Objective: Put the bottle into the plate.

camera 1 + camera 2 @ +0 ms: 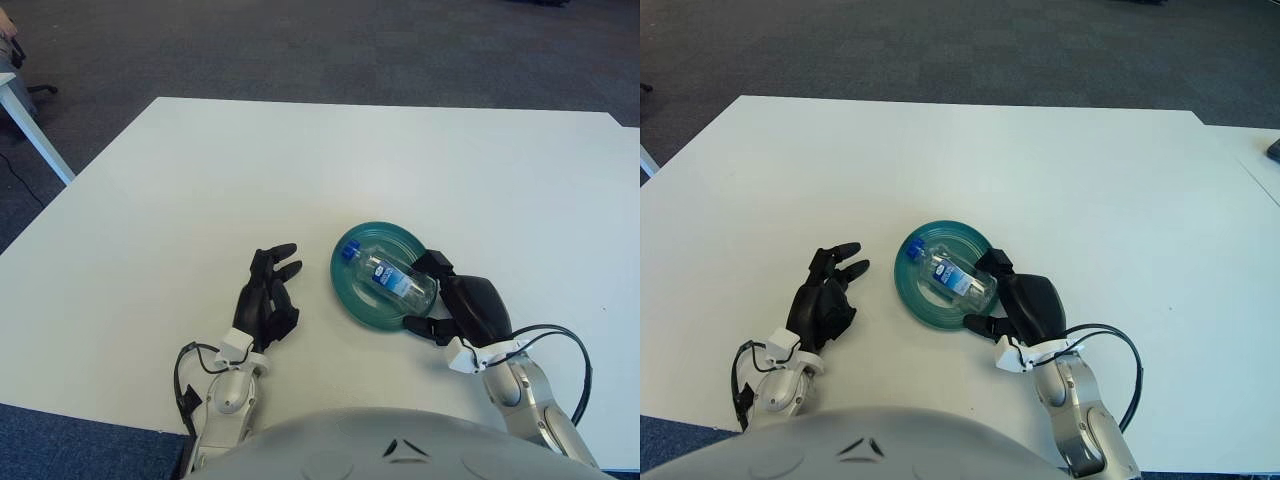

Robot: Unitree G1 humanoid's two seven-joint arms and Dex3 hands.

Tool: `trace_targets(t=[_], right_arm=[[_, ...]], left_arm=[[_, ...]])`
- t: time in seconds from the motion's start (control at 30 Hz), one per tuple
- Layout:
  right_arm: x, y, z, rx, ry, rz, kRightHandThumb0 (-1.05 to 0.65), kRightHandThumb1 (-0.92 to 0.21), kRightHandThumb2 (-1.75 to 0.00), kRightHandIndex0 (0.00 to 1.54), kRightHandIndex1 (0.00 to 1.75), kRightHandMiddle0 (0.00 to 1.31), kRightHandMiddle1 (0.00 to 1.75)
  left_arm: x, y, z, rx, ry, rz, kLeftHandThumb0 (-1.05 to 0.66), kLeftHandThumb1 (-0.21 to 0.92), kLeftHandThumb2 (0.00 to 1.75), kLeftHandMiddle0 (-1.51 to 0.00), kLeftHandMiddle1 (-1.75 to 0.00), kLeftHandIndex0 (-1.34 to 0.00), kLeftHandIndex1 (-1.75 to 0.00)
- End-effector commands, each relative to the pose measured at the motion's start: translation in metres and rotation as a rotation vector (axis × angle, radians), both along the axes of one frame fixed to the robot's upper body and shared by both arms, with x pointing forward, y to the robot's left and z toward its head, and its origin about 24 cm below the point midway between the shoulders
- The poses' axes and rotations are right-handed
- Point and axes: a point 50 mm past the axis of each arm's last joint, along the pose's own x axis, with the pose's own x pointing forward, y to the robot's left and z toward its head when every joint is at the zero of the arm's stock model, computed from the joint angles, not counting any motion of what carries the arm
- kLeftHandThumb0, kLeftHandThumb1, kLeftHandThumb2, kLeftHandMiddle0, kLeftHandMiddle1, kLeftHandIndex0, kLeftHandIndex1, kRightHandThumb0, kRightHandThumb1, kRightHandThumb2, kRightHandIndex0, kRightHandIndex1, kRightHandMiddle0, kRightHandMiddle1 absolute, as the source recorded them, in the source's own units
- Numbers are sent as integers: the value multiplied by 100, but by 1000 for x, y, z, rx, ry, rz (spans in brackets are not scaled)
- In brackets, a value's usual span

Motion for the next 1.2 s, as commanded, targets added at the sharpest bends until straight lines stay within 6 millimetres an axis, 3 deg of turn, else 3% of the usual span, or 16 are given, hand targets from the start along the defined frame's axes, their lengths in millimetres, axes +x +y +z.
trace_targets(t=[0.0, 0.03, 0.07, 0.1, 0.17, 0.27, 0.3, 0.37, 0.47, 0.6, 0.8, 1.17], right_arm=[[2, -3, -4, 4, 32, -16, -60, -90, -61, 106, 175, 85, 175], [2, -3, -4, 11, 40, -22, -63, -90, -58, 100, 175, 76, 175], [2, -3, -4, 15, 45, -25, -69, -91, -58, 77, 175, 58, 173], [1, -2, -3, 20, 49, -29, -71, -91, -57, 69, 175, 52, 173], [1, -2, -2, 25, 52, -32, -81, -92, -59, 42, 146, 25, 159], [1, -1, 0, 23, 57, -30, -88, -92, -60, 27, 119, 8, 138], [0, -1, 2, 9, 68, -22, -90, -92, -61, 23, 110, 6, 130], [-2, -1, 7, -12, 85, -9, -98, -92, -66, 14, 68, 3, 94], [-3, -1, 12, -48, 113, 9, -103, -92, -70, 9, 35, 1, 61], [-3, -1, 11, -88, 140, 20, -104, -92, -72, 3, 10, 0, 28], [-3, -2, 12, -85, 136, 18, -105, -92, -70, 0, 1, 0, 4], [-3, -3, 15, -21, 66, -1, -105, -92, -72, 0, 0, 0, 0]], left_arm=[[-3, 3, -4, 12, 33, -3, -78, 92, 104, -44, -75, -19, -120], [-3, 3, -4, 12, 34, -2, -78, 92, 103, -44, -75, -19, -120], [-3, 3, -4, 11, 34, -2, -78, 92, 104, -43, -74, -18, -120], [-3, 3, -4, 11, 36, -1, -78, 92, 104, -42, -74, -18, -119], [-3, 3, -4, 9, 38, 1, -78, 92, 104, -40, -73, -16, -119], [-3, 3, -5, 9, 40, 3, -79, 92, 105, -39, -71, -15, -118], [-3, 3, -5, 8, 40, 4, -79, 92, 105, -38, -71, -14, -118], [-2, 3, -6, 8, 40, 5, -79, 92, 106, -37, -69, -12, -117], [-2, 3, -6, 10, 37, 0, -79, 92, 106, -36, -67, -10, -116], [-1, 3, -7, 18, 34, -7, -79, 92, 107, -33, -64, -6, -115], [1, 2, -10, 17, 36, -13, -78, 92, 106, -33, -59, -3, -114], [5, 0, -15, 11, 36, -14, -79, 92, 104, -31, -53, 0, -105]])
